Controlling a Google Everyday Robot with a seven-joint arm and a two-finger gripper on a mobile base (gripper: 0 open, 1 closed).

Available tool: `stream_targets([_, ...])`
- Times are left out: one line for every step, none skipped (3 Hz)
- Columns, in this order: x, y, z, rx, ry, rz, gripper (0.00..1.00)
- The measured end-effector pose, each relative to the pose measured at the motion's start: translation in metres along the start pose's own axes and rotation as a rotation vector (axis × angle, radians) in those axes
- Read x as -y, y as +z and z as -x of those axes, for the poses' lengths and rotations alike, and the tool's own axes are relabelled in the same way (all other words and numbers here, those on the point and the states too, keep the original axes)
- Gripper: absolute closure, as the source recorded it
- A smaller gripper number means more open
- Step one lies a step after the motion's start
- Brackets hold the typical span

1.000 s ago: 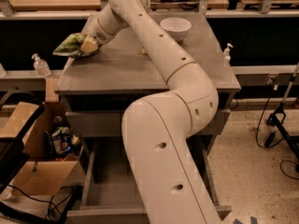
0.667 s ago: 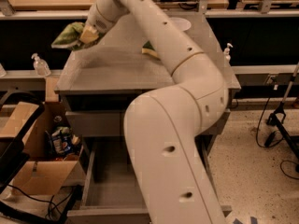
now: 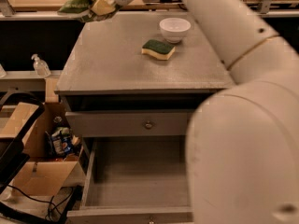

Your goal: Place green jalapeno chip bag into middle drawer

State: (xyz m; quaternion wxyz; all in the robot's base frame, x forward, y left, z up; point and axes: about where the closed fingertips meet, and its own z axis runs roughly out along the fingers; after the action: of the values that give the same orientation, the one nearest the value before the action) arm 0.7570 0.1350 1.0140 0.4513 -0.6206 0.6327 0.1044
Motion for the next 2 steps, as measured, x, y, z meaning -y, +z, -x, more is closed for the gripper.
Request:
stream_targets([-0.01, -0.101, 0.043, 0.127, 0.046, -0.141, 1.0])
stream_targets([-0.06, -0.166, 0.099, 0.276, 0.038, -0.194, 1.0])
